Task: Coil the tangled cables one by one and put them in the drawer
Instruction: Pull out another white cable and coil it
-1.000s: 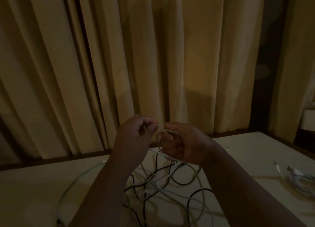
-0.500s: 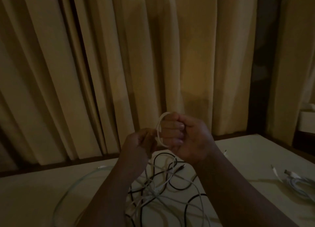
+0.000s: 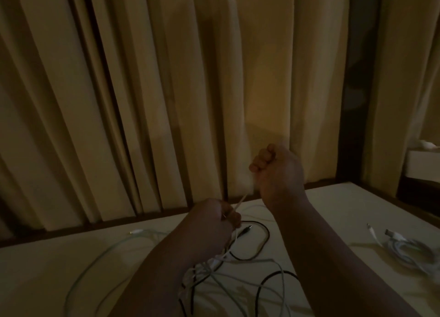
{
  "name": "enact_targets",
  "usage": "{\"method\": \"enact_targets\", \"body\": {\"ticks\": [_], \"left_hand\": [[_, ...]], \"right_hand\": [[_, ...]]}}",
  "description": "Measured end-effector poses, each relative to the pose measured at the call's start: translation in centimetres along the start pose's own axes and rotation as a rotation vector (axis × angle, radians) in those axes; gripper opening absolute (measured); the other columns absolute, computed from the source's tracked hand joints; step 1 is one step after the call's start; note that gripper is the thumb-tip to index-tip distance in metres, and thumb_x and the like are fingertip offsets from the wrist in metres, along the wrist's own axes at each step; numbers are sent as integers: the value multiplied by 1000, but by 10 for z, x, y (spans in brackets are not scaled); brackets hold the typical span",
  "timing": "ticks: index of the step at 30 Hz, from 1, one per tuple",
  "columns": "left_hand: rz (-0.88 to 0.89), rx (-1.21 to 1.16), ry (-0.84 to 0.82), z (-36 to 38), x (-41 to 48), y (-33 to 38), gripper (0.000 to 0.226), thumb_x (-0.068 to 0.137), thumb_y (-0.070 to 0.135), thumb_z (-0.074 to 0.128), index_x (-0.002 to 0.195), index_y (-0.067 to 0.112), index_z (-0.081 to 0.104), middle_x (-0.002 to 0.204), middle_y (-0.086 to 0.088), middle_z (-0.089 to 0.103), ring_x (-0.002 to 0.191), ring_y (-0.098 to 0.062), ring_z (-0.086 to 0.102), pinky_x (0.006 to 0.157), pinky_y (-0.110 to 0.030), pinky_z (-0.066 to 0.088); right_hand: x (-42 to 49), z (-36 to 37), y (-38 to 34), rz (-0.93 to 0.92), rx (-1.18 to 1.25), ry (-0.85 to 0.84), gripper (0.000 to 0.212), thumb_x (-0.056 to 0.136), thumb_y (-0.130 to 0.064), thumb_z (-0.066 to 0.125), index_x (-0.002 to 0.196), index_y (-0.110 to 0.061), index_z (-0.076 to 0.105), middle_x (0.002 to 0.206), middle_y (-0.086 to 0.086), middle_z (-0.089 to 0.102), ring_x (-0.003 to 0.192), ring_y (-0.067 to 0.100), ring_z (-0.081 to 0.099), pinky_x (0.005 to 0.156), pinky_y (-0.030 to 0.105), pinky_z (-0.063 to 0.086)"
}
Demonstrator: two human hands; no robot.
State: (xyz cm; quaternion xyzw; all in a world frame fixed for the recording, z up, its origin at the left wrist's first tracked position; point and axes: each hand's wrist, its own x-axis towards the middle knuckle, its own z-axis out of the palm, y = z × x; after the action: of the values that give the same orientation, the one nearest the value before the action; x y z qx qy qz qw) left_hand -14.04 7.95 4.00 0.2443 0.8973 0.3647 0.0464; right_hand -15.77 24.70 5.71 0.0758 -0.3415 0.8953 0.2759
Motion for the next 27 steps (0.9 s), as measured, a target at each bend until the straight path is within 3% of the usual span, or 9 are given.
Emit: {"method": "enact_targets", "body": {"ticks": [3,7,9,13,17,19,22,24,27], "left_hand": [[6,178,57,-8,1,-3,27,99,37,56,82,21,70,65,-6,68,56,-20,65,59,-35,57],[76,365,156,-21,1,-8,33,100,38,55,70,24,59,63,3,57,53,-10,51,49,-27,38],[140,393,216,-27,2,-14,28,101,33,52,77,24,62,68,5,56,58,-8,50,50,-26,33],[238,370,281,-35,5,-23,21,102,25,50,92,23,69,84,10,60,78,-4,53,66,-27,43],[325,320,345,-38,6,-25,15,100,28,55,92,34,66,89,19,51,83,2,50,66,-13,33],[386,255,384,-37,5,-25,12,98,29,58,88,34,63,87,17,55,84,3,53,64,-12,35],[430,15,406,-33,4,-24,5,95,33,63,90,32,64,84,12,65,82,-1,62,68,-31,55],[449,-86,403,-28,5,-23,11,96,39,60,90,31,64,82,7,68,79,-10,66,70,-46,58],[448,-261,422,-17,9,-24,23,102,39,52,89,26,66,80,0,68,78,-23,67,71,-53,58]], "right_hand": [[-3,-2,13,-180,-567,-94,41,108,-21,35,70,-18,50,62,-3,46,59,13,42,59,32,42],[-10,-5,18,-296,-1213,-336,33,108,-24,40,78,-15,51,73,2,55,65,14,50,58,43,47],[-13,-5,21,-180,-1378,-465,32,107,-24,42,77,-23,50,76,-1,57,67,12,52,62,37,45],[-13,-2,26,76,-1601,-620,28,107,-21,43,82,-17,54,72,-6,50,63,6,45,71,33,41],[-18,-8,17,505,-1065,-778,37,109,-24,39,89,-5,63,63,-1,57,55,11,49,59,28,41],[-16,-13,11,658,-810,-840,39,109,-23,36,88,-6,62,62,1,46,52,11,38,54,26,32],[-10,-15,6,832,-454,-929,35,106,-24,34,79,-16,54,64,-4,25,51,7,21,47,21,18],[-9,-13,7,902,-238,-967,27,102,-26,37,80,-19,49,65,-7,23,51,6,19,45,20,16],[-12,-7,15,916,-23,-956,25,101,-28,40,79,-21,50,65,-10,24,51,5,19,44,20,13]]}}
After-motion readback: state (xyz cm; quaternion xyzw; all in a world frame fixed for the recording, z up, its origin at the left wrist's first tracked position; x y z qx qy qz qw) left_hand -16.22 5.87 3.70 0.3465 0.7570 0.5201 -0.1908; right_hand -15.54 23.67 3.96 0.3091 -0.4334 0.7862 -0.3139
